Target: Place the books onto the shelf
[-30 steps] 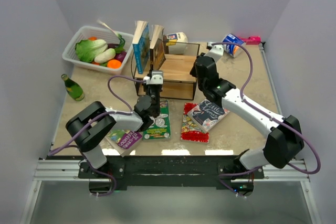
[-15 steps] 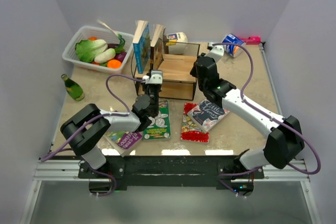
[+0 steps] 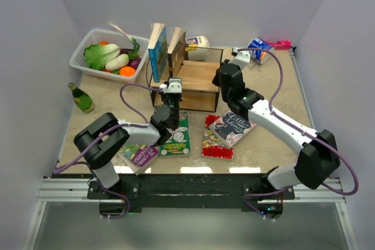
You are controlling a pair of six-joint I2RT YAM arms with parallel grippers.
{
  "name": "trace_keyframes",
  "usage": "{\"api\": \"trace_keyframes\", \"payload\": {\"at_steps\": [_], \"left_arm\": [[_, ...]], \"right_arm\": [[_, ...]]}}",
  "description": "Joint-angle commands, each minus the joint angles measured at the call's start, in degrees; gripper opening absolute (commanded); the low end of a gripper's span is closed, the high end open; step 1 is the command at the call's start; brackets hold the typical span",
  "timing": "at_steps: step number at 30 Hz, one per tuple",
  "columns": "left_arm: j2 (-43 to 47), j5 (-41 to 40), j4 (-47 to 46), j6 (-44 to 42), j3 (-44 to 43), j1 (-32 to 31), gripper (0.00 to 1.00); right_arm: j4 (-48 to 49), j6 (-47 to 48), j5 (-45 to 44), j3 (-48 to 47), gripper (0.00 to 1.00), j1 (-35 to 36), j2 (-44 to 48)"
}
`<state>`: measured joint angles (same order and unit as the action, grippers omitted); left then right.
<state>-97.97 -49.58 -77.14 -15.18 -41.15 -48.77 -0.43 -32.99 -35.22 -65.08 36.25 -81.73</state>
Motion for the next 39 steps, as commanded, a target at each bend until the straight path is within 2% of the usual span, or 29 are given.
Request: {"api": "trace_keyframes", "payload": {"at_steps": [1,4,6,20,25,30,31,32,33,35,36,37,39], "left_arm": [[0.6,-3.2,-11.1,3.3,-0.6,0.3,0.28],[2.4,-3.9,-10.2,4.4,0.3,0.3,0.44],[3.2,-3.9,-9.5,4.6,1.0,0.3,0.49],[10.7,-6.8,-6.3,2.6,4.7,-0.4,0.60],[16.5,-8.1,-1.6,4.3,7.0,-0.6,0.65],[24.4,-11.1,9.2,8.8,9.8,-2.3,0.67],[28.3,-10.9,12.0,12.8,10.1,-2.8,0.65],[30.5,-9.1,19.4,14.8,10.5,-3.0,0.61],[32.4,-6.6,23.4,18.0,10.3,-3.3,0.46],[35.6,1.7,32.3,24.7,8.5,-3.3,0.27],[35.7,4.6,34.3,26.2,7.5,-3.3,0.07],[34.8,9.8,36.1,28.6,5.5,-3.4,0.01],[33.1,13.3,37.9,30.1,3.8,-4.4,0.00]], "right_arm": [[-1.3,-1.8,0.3,1.2,0.00,0.0,0.5],[-1.3,-1.7,0.3,0.9,0.00,0.0,0.3],[-1.5,-1.8,0.3,0.7,0.00,0.0,0.3],[-1.7,-1.5,0.3,0.5,0.00,0.0,0.4],[-2.0,-1.5,0.3,0.4,0.00,0.0,0.3],[-2.0,-1.5,0.3,0.7,0.00,0.0,0.8],[-1.9,-1.5,0.4,0.7,0.00,0.0,0.7],[-1.9,-1.6,0.5,0.7,0.00,0.0,0.6],[-1.9,-1.7,0.6,0.7,0.00,0.0,0.6],[-1.9,-1.7,0.8,0.8,0.00,0.0,0.5],[-1.9,-1.8,0.9,0.8,0.00,0.0,0.4],[-1.9,-1.9,0.9,0.9,0.00,0.0,0.4],[-1.8,-2.0,1.0,0.8,0.00,0.0,0.3]]}}
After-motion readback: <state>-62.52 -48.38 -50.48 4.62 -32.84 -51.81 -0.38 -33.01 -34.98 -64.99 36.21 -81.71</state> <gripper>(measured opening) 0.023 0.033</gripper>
